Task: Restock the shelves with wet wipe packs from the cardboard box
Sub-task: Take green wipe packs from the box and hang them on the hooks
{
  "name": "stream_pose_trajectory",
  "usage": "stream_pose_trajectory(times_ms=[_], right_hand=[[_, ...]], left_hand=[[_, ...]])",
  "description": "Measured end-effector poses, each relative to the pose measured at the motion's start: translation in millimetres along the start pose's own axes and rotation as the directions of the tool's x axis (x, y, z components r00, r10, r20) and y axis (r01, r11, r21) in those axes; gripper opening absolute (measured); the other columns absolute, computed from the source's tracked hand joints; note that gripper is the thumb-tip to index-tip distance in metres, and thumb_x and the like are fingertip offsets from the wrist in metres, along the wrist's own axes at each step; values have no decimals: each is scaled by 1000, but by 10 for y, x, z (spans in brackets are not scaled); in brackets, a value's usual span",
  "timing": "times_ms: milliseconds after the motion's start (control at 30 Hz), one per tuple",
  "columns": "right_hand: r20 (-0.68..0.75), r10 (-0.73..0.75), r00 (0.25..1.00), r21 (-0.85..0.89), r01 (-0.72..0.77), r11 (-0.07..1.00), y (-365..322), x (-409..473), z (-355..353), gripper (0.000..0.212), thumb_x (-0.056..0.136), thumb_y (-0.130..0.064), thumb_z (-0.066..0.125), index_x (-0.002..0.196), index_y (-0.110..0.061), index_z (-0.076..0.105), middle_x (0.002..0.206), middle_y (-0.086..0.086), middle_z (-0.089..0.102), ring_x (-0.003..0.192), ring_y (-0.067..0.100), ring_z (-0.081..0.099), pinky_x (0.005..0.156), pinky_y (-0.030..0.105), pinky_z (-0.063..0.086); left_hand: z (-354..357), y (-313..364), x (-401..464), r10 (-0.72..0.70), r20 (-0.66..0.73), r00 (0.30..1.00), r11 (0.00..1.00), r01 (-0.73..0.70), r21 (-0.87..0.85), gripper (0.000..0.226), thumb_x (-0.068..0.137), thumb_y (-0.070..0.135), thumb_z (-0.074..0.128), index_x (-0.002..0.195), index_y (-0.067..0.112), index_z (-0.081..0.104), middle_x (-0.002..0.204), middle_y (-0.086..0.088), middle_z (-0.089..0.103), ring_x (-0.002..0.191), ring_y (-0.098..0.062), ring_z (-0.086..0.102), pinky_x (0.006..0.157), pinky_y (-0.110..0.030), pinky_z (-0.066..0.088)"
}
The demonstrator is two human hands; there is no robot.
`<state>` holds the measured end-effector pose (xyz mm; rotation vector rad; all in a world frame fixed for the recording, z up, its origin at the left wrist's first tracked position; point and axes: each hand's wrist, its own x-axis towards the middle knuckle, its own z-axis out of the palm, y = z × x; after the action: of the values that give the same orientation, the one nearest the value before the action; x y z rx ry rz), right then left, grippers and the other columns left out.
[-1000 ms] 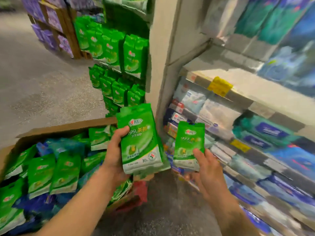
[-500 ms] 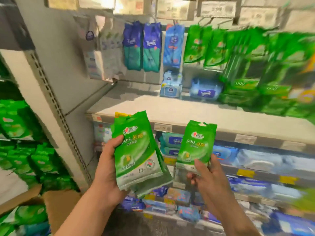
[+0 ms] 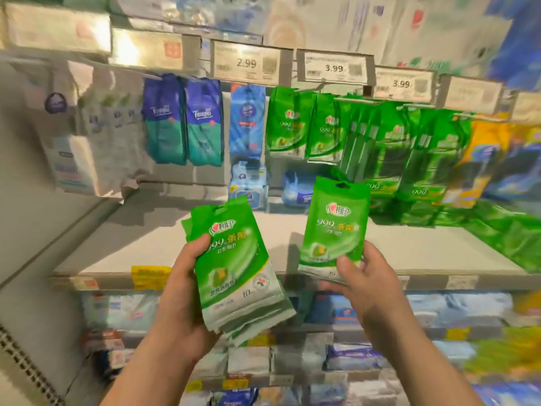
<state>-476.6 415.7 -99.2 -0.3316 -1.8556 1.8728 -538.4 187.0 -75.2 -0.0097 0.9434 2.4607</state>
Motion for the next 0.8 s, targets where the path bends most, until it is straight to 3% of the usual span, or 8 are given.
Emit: stream_pose_trajectory(times_ms=[67, 200, 433, 633, 800], right_hand=[[13, -82, 997, -31, 83, 996, -169, 174, 140, 26, 104, -6, 53, 118, -25, 64, 113, 4, 77, 102, 27, 75, 82, 43, 62], [37, -244, 969, -43, 246, 968, -502, 418, 368, 27, 103, -7, 56, 113, -30, 67, 109, -3, 78, 103, 21, 74, 91, 48, 57], [61, -410, 910, 44, 407, 912, -820, 712, 453, 24, 103, -5, 54, 119, -22, 61, 110, -1, 76, 94, 20, 73, 68, 30, 60], [92, -415, 905, 115, 404, 908, -857, 929, 416, 23, 93, -20, 58, 115, -23, 63, 102, 4, 75, 77, 28, 66, 61, 32, 54], [124, -409, 904, 151, 390, 908, -741, 1038, 377, 21, 94, -20, 56, 114, -17, 63, 100, 19, 71, 71, 29, 61, 56, 30, 52]], left_hand=[[-39, 118, 172, -13, 7, 1000, 1000, 13, -1, 33, 86, 43, 61, 95, 19, 82, 110, -14, 77, 82, -33, 75, 88, -45, 54], [-98, 287, 451, -29, 26, 999, 1000, 29, -9, 34, 85, 44, 62, 101, 21, 80, 113, -13, 77, 86, -33, 75, 87, -45, 57], [-114, 384, 716, -39, 32, 999, 999, 40, -28, 39, 81, 44, 65, 111, 22, 76, 112, -11, 77, 81, -31, 77, 71, -49, 64], [-28, 333, 826, -2, 5, 1000, 1000, 2, 10, 39, 79, 44, 65, 107, 20, 78, 112, -14, 77, 83, -33, 76, 85, -46, 57], [41, 253, 865, 34, -2, 999, 999, -34, 33, 32, 81, 42, 64, 90, 19, 83, 103, -14, 78, 78, -33, 76, 76, -45, 61]])
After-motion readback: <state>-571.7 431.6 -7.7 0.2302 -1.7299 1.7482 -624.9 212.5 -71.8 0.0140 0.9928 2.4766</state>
